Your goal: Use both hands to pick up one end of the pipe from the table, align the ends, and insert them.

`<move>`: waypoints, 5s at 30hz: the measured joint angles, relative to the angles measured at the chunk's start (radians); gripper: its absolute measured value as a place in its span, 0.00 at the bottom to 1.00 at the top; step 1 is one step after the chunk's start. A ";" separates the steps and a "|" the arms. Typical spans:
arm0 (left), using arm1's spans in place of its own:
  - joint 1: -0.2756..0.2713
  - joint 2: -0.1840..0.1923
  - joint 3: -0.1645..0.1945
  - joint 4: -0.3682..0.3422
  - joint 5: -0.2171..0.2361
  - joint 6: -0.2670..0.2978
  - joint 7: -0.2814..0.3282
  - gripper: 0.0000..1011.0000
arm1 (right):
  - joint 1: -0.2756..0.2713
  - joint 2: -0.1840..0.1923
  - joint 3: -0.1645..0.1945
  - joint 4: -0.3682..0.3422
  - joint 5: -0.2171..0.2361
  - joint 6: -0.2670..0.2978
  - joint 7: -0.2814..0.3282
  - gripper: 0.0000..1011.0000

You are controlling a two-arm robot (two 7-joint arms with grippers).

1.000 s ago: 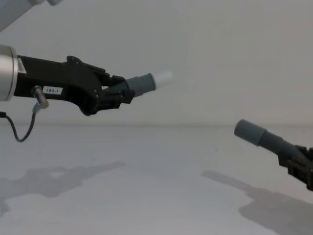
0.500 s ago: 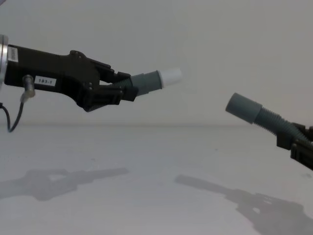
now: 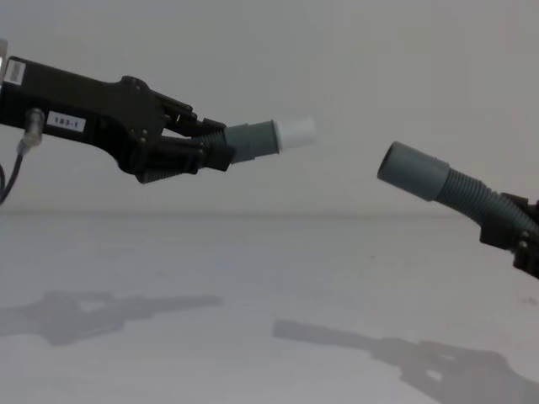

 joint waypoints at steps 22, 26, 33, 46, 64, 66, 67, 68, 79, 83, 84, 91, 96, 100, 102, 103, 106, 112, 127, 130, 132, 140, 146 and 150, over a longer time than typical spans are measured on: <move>-0.095 0.045 0.048 -0.027 -0.020 0.041 -0.136 0.30 | 0.028 0.034 -0.019 -0.047 -0.067 0.081 -0.055 0.25; -0.106 0.054 0.056 -0.042 -0.024 0.051 -0.152 0.30 | 0.032 0.031 -0.025 -0.061 -0.092 0.117 -0.086 0.25; -0.120 0.063 0.067 -0.057 -0.025 0.066 -0.167 0.30 | 0.036 0.026 -0.029 -0.073 -0.118 0.144 -0.114 0.25; -0.154 0.067 0.094 -0.056 -0.011 0.083 -0.178 0.30 | 0.035 0.036 -0.026 -0.082 -0.125 0.101 -0.110 0.25; -0.202 0.050 0.128 -0.055 0.004 0.122 -0.183 0.30 | 0.016 0.032 -0.009 -0.146 -0.189 0.109 -0.168 0.25; -0.206 0.050 0.130 -0.060 0.005 0.127 -0.181 0.30 | 0.014 0.026 -0.009 -0.156 -0.211 0.122 -0.187 0.25; -0.207 0.050 0.131 -0.061 0.005 0.128 -0.180 0.30 | 0.013 0.024 -0.009 -0.159 -0.222 0.127 -0.195 0.25; -0.209 0.050 0.133 -0.065 0.006 0.131 -0.178 0.30 | 0.013 0.021 -0.010 -0.163 -0.237 0.133 -0.205 0.25; -0.221 0.056 0.141 -0.082 0.007 0.142 -0.169 0.30 | 0.009 0.007 -0.020 -0.174 -0.318 0.148 -0.250 0.25; -0.226 0.059 0.144 -0.083 0.008 0.144 -0.167 0.30 | 0.009 0.006 -0.022 -0.173 -0.335 0.145 -0.254 0.25; -0.227 0.059 0.146 -0.083 0.008 0.144 -0.167 0.30 | 0.009 0.005 -0.022 -0.172 -0.340 0.142 -0.255 0.25; -0.235 0.062 0.153 -0.079 0.008 0.144 -0.167 0.30 | 0.009 0.006 -0.020 -0.169 -0.356 0.126 -0.255 0.25; -0.242 0.062 0.160 -0.069 0.008 0.142 -0.169 0.30 | 0.010 0.010 -0.013 -0.169 -0.360 0.117 -0.251 0.25; -0.248 0.061 0.167 -0.059 0.010 0.135 -0.172 0.30 | 0.008 0.015 -0.007 -0.171 -0.361 0.109 -0.243 0.25; -0.251 0.060 0.170 -0.054 0.010 0.132 -0.174 0.30 | 0.007 0.017 -0.005 -0.172 -0.361 0.107 -0.240 0.25; -0.252 0.059 0.172 -0.051 0.011 0.131 -0.175 0.30 | 0.005 0.020 -0.002 -0.174 -0.361 0.104 -0.237 0.25; -0.257 0.057 0.176 -0.044 0.011 0.125 -0.177 0.30 | 0.002 0.025 0.003 -0.179 -0.360 0.100 -0.232 0.25; -0.265 0.052 0.184 -0.030 0.015 0.114 -0.177 0.30 | -0.009 0.036 0.009 -0.189 -0.357 0.092 -0.222 0.25; -0.282 0.045 0.204 -0.012 0.033 0.093 -0.158 0.30 | -0.030 0.050 0.010 -0.214 -0.350 0.084 -0.207 0.25; -0.284 0.043 0.208 -0.009 0.034 0.089 -0.156 0.30 | -0.031 0.050 0.008 -0.218 -0.348 0.086 -0.205 0.25; -0.285 0.042 0.210 -0.008 0.034 0.087 -0.155 0.30 | -0.031 0.050 0.007 -0.220 -0.347 0.089 -0.205 0.25; -0.289 0.037 0.220 0.004 0.030 0.076 -0.155 0.30 | -0.025 0.045 0.001 -0.222 -0.342 0.111 -0.204 0.25; -0.291 0.035 0.225 0.010 0.024 0.071 -0.155 0.30 | -0.012 0.036 -0.005 -0.219 -0.338 0.137 -0.206 0.25; -0.292 0.036 0.229 0.012 0.020 0.069 -0.156 0.30 | -0.002 0.030 -0.009 -0.213 -0.336 0.152 -0.208 0.25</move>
